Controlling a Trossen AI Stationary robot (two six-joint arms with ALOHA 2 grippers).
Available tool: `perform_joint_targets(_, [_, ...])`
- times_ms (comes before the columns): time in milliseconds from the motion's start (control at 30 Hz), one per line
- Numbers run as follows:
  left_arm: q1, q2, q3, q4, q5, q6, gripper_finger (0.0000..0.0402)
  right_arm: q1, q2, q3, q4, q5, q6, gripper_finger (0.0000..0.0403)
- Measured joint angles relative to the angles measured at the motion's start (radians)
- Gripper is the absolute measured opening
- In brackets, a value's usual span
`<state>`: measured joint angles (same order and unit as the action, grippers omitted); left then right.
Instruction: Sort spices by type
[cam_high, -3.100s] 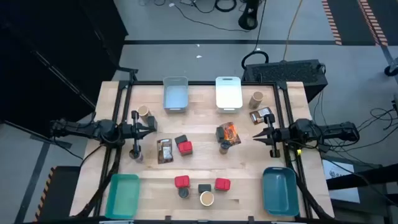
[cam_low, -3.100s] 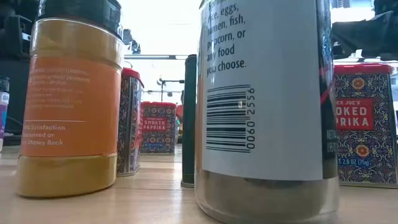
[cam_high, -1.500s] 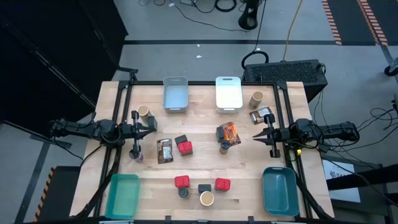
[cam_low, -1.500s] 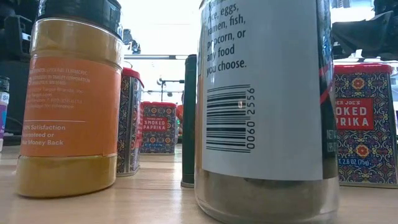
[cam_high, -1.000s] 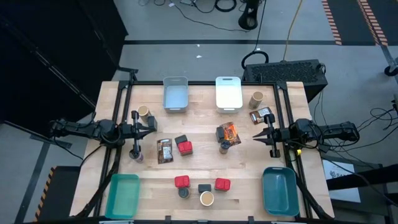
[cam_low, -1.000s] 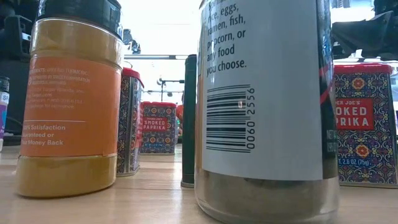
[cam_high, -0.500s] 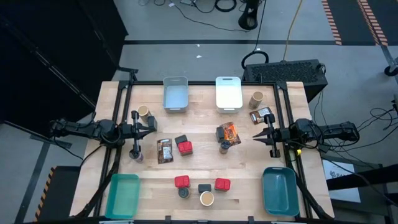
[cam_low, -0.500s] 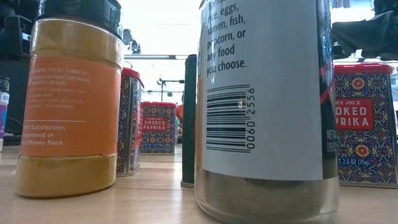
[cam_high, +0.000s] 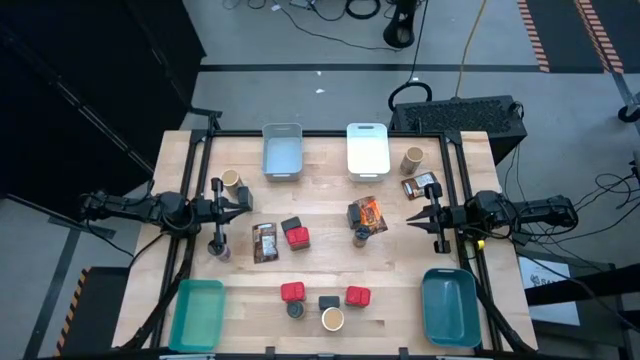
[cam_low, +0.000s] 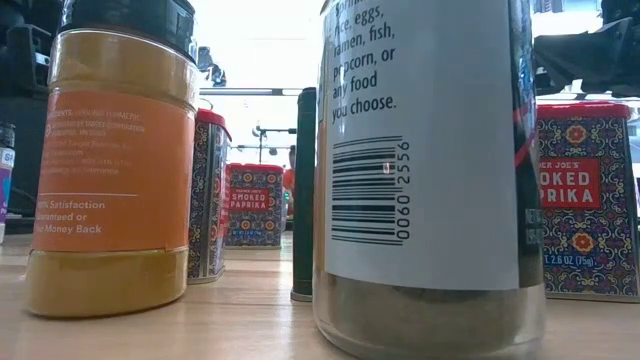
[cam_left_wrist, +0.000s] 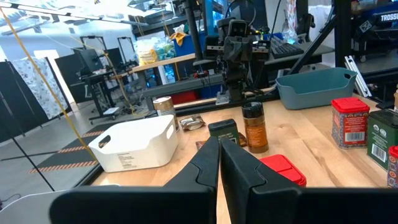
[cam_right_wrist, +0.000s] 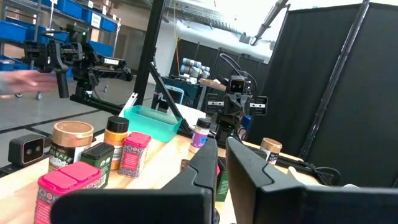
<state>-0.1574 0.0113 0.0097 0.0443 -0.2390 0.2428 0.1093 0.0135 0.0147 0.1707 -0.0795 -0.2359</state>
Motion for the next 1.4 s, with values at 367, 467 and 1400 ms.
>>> perform_joint_targets(367, [0.000, 0.001, -0.001, 0.061, 0.010, -0.062, 0.0018, 0.000, 0.000, 0.000, 0.000, 0.000, 0.000, 0.0018])
perform_joint_targets(467, [0.000, 0.000, -0.001, 0.218, 0.016, -0.161, 0.0018, 0.000, 0.000, 0.000, 0.009, 0.000, -0.001, 0.0018])
perform_joint_targets(1400, [0.000, 0.004, -0.001, 0.410, -0.225, -0.305, 0.0018, -0.087, 0.140, 0.139, 0.138, 0.448, 0.182, 0.0018])
